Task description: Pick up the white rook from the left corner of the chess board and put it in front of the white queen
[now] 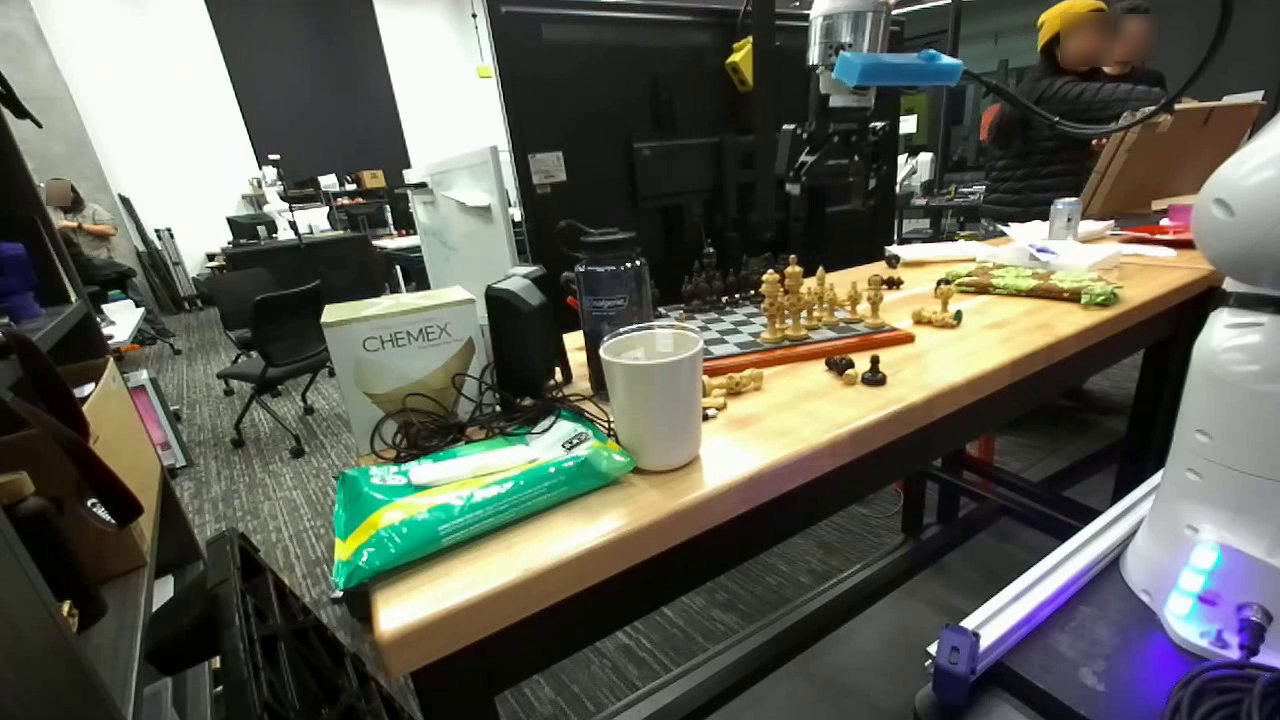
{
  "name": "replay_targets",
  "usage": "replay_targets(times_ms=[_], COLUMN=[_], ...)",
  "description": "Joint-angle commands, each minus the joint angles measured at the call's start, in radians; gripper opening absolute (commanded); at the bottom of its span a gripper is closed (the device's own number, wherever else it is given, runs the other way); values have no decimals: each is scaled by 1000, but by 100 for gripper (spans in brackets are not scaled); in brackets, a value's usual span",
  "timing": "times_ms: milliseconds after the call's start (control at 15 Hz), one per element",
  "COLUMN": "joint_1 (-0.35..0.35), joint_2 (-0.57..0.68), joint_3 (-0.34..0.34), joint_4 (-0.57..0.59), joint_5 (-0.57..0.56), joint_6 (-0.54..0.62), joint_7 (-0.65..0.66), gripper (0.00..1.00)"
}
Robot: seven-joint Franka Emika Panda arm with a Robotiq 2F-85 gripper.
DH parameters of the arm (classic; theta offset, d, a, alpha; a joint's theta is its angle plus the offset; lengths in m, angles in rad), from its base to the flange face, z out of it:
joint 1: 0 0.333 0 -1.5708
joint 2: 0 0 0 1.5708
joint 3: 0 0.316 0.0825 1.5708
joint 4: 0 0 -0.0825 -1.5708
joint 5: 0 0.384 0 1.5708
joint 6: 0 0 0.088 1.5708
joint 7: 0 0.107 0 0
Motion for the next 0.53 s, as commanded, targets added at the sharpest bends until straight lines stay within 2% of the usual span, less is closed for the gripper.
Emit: replay_targets(times_ms=[0,467], joint_1=[5,47], joint_2=[64,245], joint_3=[20,74], joint_4=[41,152], joint_5=[-15,-62], joint_6=[-3,-24], joint_7=[-8,-18], gripper=[100,100])
